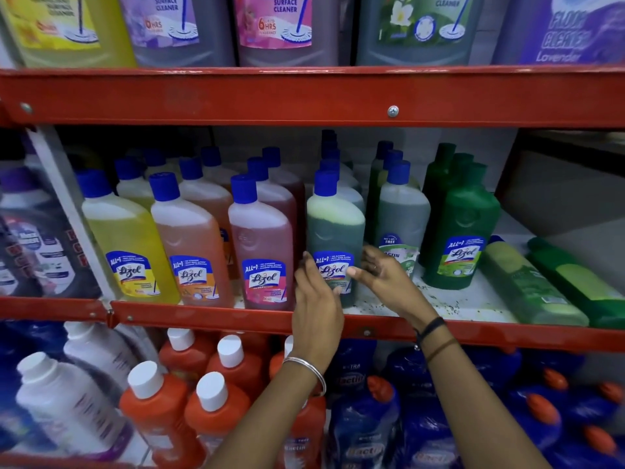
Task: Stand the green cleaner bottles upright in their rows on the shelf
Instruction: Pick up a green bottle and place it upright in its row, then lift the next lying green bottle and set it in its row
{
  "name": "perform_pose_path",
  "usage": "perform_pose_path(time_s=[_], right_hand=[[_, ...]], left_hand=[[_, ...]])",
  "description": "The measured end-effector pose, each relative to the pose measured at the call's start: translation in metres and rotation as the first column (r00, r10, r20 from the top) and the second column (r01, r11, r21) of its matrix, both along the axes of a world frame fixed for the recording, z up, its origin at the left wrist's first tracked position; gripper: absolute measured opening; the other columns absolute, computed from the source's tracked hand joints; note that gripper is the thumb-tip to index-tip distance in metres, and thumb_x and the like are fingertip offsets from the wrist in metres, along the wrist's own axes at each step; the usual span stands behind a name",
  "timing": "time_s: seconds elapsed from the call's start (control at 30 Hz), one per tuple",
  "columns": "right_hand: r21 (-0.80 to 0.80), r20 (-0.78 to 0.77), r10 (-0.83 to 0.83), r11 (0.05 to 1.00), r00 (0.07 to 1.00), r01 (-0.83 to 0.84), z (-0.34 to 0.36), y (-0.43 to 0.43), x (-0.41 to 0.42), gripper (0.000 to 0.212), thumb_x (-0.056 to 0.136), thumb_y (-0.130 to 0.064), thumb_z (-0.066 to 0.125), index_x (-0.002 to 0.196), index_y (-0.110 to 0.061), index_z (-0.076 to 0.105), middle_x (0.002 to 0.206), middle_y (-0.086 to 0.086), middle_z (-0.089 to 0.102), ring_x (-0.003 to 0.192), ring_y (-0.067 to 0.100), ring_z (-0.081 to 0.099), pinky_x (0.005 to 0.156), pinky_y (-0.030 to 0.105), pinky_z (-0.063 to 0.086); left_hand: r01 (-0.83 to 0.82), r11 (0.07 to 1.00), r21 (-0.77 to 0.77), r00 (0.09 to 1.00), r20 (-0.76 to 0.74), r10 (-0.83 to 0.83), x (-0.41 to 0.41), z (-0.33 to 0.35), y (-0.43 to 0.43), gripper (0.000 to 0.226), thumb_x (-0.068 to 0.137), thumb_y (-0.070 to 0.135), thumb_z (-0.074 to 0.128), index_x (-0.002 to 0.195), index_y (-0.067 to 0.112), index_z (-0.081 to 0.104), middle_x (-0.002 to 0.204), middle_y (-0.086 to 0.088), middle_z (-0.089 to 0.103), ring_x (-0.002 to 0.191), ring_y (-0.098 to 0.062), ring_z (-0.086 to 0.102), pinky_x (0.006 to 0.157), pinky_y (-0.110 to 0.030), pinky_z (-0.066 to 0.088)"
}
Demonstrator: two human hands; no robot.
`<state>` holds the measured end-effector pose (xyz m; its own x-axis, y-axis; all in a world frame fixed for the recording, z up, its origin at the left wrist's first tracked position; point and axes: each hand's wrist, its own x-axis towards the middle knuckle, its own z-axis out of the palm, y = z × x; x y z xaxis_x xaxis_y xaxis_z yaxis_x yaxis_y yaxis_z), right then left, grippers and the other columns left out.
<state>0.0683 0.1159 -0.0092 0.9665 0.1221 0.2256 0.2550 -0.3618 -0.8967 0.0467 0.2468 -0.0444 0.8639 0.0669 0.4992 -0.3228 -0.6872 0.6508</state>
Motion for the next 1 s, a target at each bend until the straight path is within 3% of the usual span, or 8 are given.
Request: perform_pose_path(time_s=[0.17, 0.27, 0.43, 0.53, 0.6, 0.73, 0.9, 1.0], right_hand=[[-0.053, 0.005, -0.009, 0.999, 1.0, 0.009, -0.002, 0.001, -0.003, 0.056, 0.082, -0.04, 0.062, 0.13, -0.013, 0.049, 0.125, 0.006, 0.063, 0.114, 0.016, 0.06, 0.101, 0.042, 0.048], [-0.027, 0.068, -0.085, 0.996, 0.994, 0.087, 0.0, -0.015, -0.013, 0.043, 0.086, -0.026, 0.062, 0.126, -0.011, 0.053, 0.116, 0.004, 0.064, 0.106, 0.013, 0.061, 0.096, 0.027, 0.05], [-0.028, 0.192, -0.331, 0.939, 0.924, 0.342, 0.017, -0.099, -0.044, 0.026, 0.087, -0.024, 0.061, 0.109, -0.01, 0.063, 0.1, 0.0, 0.068, 0.093, 0.01, 0.064, 0.074, 0.009, 0.047], [-0.324, 0.264, -0.657, 0.629, 0.706, 0.707, 0.017, -0.157, -0.063, 0.026, 0.089, -0.016, 0.052, 0.108, -0.008, 0.066, 0.108, 0.019, 0.068, 0.103, 0.036, 0.061, 0.08, 0.034, 0.045], [-0.573, 0.162, -0.778, 0.426, 0.607, 0.7, 0.012, -0.19, -0.072, 0.031, 0.088, -0.014, 0.047, 0.115, -0.006, 0.062, 0.119, 0.024, 0.06, 0.111, 0.042, 0.055, 0.089, 0.044, 0.042], [-0.658, -0.045, -0.769, 0.503, 0.637, 0.56, 0.01, -0.216, -0.072, 0.033, 0.092, -0.016, 0.042, 0.117, 0.004, 0.05, 0.127, 0.029, 0.053, 0.118, 0.043, 0.051, 0.094, 0.041, 0.042], [-0.557, -0.195, -0.679, 0.67, 0.707, 0.49, 0.017, -0.223, -0.063, 0.038, 0.094, -0.025, 0.041, 0.107, 0.005, 0.059, 0.12, 0.026, 0.061, 0.109, 0.038, 0.059, 0.078, 0.031, 0.041], [-0.431, -0.207, -0.643, 0.737, 0.737, 0.522, 0.018, -0.226, -0.058, 0.046, 0.095, -0.036, 0.039, 0.101, 0.004, 0.06, 0.11, 0.026, 0.064, 0.1, 0.037, 0.06, 0.077, 0.033, 0.044]], left_hand=[[-0.018, 1.0, -0.016, 1.0, 0.007, 0.018, -0.001, -0.002, -0.003, 0.072, 0.088, 0.011, 0.054, 0.144, 0.002, 0.009, 0.143, -0.025, 0.028, 0.13, -0.04, 0.037, 0.101, -0.045, 0.04], [-0.018, 1.0, 0.008, 0.983, 0.181, 0.016, -0.01, 0.001, -0.011, 0.066, 0.084, 0.002, 0.056, 0.14, -0.001, 0.02, 0.144, -0.028, 0.022, 0.134, -0.041, 0.028, 0.11, -0.049, 0.033], [0.265, 0.962, 0.058, 0.904, 0.331, -0.269, -0.027, 0.023, -0.067, 0.041, 0.088, 0.008, 0.05, 0.126, 0.009, 0.037, 0.134, -0.012, 0.033, 0.126, -0.023, 0.032, 0.109, -0.032, 0.027], [0.423, 0.905, 0.043, 0.888, 0.179, -0.423, -0.023, 0.03, -0.121, 0.029, 0.088, 0.005, 0.046, 0.116, 0.007, 0.047, 0.117, -0.013, 0.048, 0.11, -0.023, 0.041, 0.097, -0.032, 0.033], [0.534, 0.846, 0.009, 0.846, 0.001, -0.534, -0.019, 0.025, -0.163, 0.028, 0.086, -0.003, 0.042, 0.111, 0.003, 0.052, 0.113, -0.018, 0.053, 0.108, -0.027, 0.047, 0.095, -0.034, 0.038], [0.574, 0.819, 0.008, 0.782, -0.305, -0.544, -0.014, 0.016, -0.23, 0.022, 0.087, -0.002, 0.04, 0.105, -0.005, 0.052, 0.11, -0.029, 0.055, 0.104, -0.04, 0.052, 0.082, -0.034, 0.036], [0.343, 0.926, -0.156, 0.781, -0.5, -0.373, -0.002, 0.035, -0.265, 0.03, 0.094, 0.019, 0.042, 0.109, -0.004, 0.054, 0.115, -0.026, 0.06, 0.102, -0.037, 0.058, 0.081, -0.035, 0.045], [0.266, 0.905, -0.331, 0.695, -0.585, -0.418, 0.016, 0.04, -0.268, 0.049, 0.087, 0.042, 0.052, 0.11, -0.001, 0.055, 0.112, -0.019, 0.063, 0.098, -0.031, 0.061, 0.084, -0.031, 0.049]])
